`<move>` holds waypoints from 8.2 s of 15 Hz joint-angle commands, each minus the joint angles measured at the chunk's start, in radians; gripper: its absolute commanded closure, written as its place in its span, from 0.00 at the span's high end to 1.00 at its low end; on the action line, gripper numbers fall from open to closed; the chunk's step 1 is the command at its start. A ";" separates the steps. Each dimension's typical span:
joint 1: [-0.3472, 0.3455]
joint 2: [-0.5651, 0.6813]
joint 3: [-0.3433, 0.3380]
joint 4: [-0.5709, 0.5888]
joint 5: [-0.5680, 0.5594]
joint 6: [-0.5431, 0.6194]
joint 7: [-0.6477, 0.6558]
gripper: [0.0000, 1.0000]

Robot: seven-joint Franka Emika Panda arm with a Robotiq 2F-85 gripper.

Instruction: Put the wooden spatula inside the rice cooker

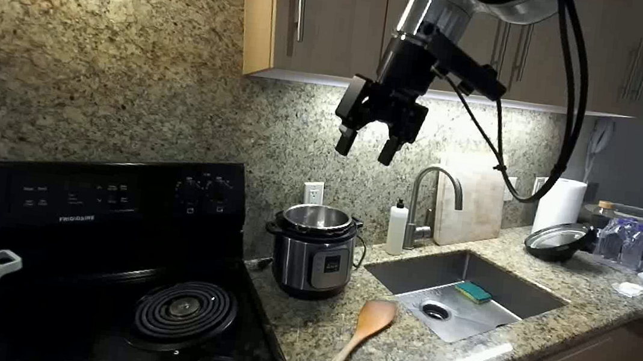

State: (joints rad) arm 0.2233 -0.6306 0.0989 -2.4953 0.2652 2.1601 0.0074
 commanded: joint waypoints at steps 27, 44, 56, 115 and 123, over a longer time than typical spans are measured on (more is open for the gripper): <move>-0.135 0.069 0.192 -0.227 -0.032 0.084 0.588 1.00; -0.170 0.317 0.132 -0.217 -0.035 0.331 0.713 1.00; -0.141 0.524 0.113 -0.241 -0.013 0.456 0.853 1.00; 0.117 1.132 -0.131 0.236 -0.322 0.328 0.792 0.05; 0.053 1.176 -0.083 0.258 -0.292 0.249 0.709 0.48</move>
State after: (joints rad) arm 0.3194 0.5353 -0.0156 -2.2222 -0.0548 2.4246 0.7925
